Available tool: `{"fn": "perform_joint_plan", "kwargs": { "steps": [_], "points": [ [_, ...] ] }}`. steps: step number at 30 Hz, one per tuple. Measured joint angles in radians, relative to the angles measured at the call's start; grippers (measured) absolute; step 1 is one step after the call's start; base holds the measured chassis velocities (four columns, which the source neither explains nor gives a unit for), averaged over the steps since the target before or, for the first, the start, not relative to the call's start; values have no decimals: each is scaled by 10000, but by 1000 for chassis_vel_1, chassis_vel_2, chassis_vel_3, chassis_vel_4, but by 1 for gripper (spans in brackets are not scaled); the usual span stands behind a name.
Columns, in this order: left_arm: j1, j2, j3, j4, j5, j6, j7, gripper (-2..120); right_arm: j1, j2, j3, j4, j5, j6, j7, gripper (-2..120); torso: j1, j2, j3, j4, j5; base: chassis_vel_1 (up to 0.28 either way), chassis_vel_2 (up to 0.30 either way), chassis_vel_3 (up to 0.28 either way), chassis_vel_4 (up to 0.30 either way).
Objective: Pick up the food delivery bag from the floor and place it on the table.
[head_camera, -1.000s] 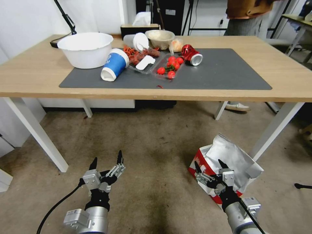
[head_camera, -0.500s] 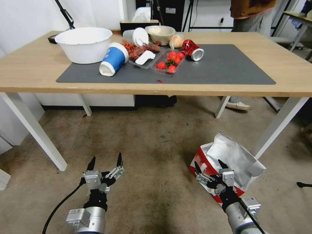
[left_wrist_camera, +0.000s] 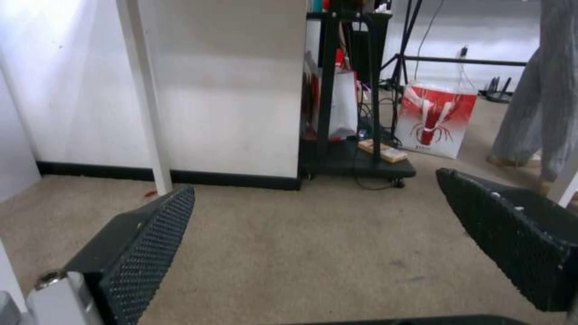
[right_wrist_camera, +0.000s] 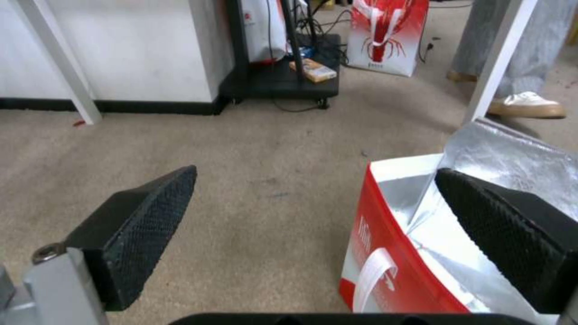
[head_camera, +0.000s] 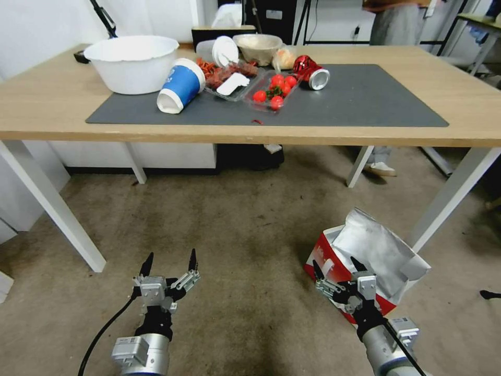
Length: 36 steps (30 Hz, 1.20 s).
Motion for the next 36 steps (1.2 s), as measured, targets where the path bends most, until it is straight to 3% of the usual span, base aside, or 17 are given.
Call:
{"fn": "perform_joint_plan", "kwargs": {
  "steps": [36],
  "points": [
    [-33,-11,107,-54,-533,35,-64,100,17,55,7,-42,-83,19,-11,100,-203,-1484,-1279,0,0,0,0,0,0]
  ]
}}
